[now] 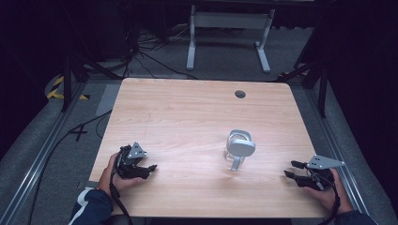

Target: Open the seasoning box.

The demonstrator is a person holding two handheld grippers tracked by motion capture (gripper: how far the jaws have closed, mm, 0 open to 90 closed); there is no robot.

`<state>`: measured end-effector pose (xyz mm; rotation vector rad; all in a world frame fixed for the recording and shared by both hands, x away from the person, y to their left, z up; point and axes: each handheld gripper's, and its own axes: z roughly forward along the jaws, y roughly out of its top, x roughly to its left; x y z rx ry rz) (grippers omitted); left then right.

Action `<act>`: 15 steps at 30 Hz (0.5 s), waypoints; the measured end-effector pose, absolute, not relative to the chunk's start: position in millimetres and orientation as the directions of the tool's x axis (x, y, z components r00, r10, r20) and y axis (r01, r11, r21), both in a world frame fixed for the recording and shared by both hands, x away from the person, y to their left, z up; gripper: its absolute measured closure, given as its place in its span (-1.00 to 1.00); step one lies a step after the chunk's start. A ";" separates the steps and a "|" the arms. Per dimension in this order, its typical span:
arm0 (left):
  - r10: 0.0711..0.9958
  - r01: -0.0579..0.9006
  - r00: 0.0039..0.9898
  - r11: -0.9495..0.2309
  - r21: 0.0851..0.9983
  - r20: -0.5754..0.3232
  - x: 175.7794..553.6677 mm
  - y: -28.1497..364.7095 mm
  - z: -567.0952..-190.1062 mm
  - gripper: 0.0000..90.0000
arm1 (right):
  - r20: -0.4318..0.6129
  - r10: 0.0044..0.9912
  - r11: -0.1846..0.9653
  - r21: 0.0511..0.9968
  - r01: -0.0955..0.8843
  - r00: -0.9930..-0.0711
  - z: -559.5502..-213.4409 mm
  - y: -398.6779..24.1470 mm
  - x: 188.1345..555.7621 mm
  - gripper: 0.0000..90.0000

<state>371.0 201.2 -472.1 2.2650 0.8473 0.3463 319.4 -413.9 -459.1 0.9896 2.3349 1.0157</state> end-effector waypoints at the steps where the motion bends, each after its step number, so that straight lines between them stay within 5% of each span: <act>1: 0.661 0.486 0.750 -0.537 0.690 -0.014 371.5 203.0 -473.9 -0.33 | -0.071 0.745 0.473 0.757 0.451 -0.663 -460.6 -414.7 320.1 0.02; 15: 0.655 0.463 0.756 -0.517 0.720 -0.016 367.5 203.0 -480.6 -0.62 | -0.030 0.761 0.442 0.755 0.484 -0.648 -466.1 -414.8 324.5 -0.20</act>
